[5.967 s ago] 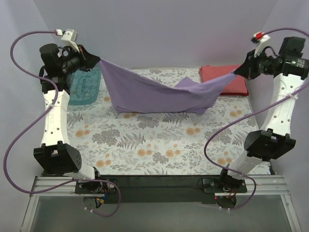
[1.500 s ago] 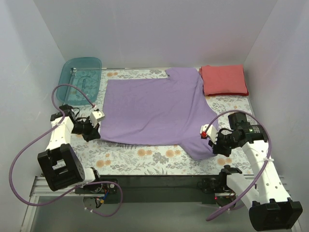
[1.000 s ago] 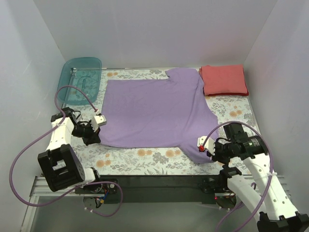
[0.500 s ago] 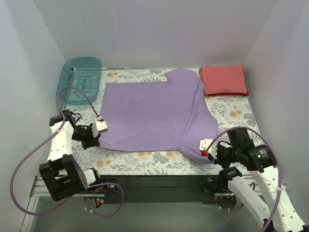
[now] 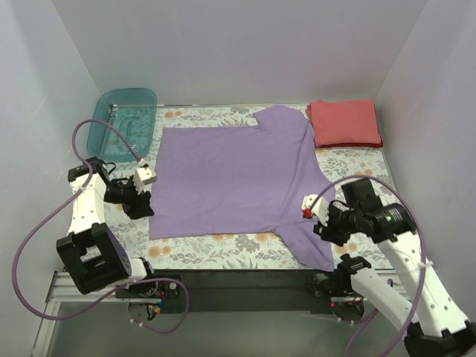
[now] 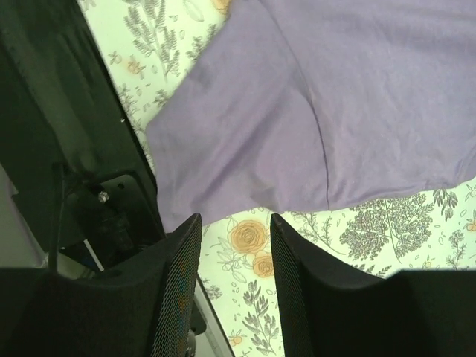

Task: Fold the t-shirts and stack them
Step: Flatten the tshirt out

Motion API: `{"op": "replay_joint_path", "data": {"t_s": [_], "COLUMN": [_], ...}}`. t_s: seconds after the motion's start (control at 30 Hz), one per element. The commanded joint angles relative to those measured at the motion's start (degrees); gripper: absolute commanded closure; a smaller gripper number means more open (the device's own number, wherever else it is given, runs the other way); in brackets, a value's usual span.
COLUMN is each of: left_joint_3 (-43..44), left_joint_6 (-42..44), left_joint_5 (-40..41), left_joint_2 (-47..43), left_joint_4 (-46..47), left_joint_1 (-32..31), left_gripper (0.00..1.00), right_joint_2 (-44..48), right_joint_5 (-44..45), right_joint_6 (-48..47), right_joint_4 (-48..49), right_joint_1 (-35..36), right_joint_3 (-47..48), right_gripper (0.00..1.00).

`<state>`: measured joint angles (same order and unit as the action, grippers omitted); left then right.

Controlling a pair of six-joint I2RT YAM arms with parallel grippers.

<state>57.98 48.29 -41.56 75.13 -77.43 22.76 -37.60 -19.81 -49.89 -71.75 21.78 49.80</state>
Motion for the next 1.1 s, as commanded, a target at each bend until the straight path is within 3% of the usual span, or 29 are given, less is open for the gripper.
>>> {"op": "replay_joint_path", "data": {"t_s": [0.0, 0.1, 0.17, 0.27, 0.5, 0.63, 0.8, 1.07], "left_joint_3": [4.2, 5.8, 5.0, 2.1, -3.7, -7.3, -9.7, -16.9], "left_joint_6": [-14.6, -35.2, -40.6, -47.3, -48.0, -48.0, -48.0, -45.2], "left_joint_5": [-8.4, -5.7, 1.2, 7.1, 12.6, 15.8, 20.4, 26.8], "left_joint_2": [4.2, 10.2, 13.3, 16.0, 18.7, 18.9, 19.1, 12.9], "left_joint_4": [9.7, 25.0, 28.9, 36.0, 41.0, 42.4, 43.2, 41.7], "left_joint_1": [0.2, -3.0, -7.3, -9.9, -11.2, -12.0, -12.0, -9.8], "left_gripper": [0.52, 0.52, 0.52, 0.55, 0.57, 0.58, 0.6, 0.63], "right_joint_2": [-9.7, -25.1, -32.0, -39.9, -46.1, -49.1, -51.4, -43.6], "right_joint_5": [3.6, 1.2, -1.3, 1.2, 5.5, 7.6, 9.9, 11.5], "right_joint_6": [5.2, 2.0, 0.5, -1.7, 0.1, 1.6, 2.6, 0.1], "right_joint_4": [12.9, 17.9, 18.0, 18.9, 26.7, 31.2, 32.1, 28.9], "right_joint_1": [-0.9, -9.5, -17.9, -19.6, -19.5, -19.6, -19.6, -19.0], "right_joint_3": [1.7, 4.5, 8.7, 9.1, 3.2, 0.3, -2.6, -10.3], "right_gripper": [0.52, 0.51, 0.54, 0.6, 0.63, 0.7, 0.72, 0.74]}}
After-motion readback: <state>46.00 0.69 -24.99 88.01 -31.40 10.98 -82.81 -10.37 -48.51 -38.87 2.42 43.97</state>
